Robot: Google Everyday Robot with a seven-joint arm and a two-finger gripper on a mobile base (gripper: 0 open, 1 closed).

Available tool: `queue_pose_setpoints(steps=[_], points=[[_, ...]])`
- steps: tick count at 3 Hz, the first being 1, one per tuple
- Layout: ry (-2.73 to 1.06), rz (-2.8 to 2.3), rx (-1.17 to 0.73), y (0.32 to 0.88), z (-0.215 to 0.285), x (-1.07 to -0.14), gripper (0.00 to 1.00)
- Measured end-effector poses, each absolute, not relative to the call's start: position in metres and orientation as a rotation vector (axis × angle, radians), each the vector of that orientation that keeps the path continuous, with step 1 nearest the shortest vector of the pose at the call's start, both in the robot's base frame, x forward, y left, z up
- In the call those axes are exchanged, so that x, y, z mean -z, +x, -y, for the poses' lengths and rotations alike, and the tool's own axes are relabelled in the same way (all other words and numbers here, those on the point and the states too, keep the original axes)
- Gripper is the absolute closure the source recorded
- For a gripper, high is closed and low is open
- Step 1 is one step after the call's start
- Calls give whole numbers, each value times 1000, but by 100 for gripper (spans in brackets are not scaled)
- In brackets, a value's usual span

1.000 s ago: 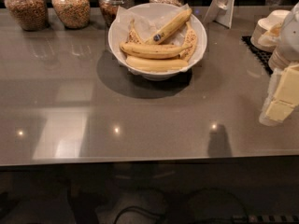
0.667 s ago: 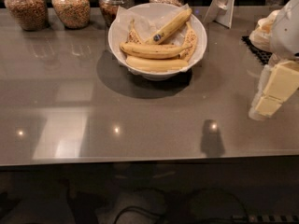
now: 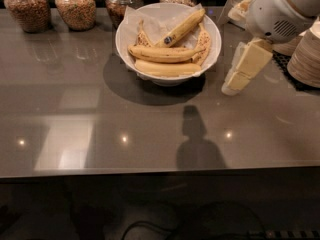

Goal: Pick banana from white bowl

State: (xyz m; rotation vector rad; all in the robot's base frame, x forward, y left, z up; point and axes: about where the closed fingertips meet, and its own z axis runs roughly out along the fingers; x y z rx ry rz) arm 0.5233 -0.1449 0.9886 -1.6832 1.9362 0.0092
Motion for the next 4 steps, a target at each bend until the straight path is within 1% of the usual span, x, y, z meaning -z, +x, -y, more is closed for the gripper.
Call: queue_pose_setpoints(steps=[2, 3, 4], points=[[-1676, -1805, -99, 597, 84, -998, 0], [-1670, -1799, -156, 627, 64, -990, 19], [-1662, -1822, -209, 644, 55, -976, 42]])
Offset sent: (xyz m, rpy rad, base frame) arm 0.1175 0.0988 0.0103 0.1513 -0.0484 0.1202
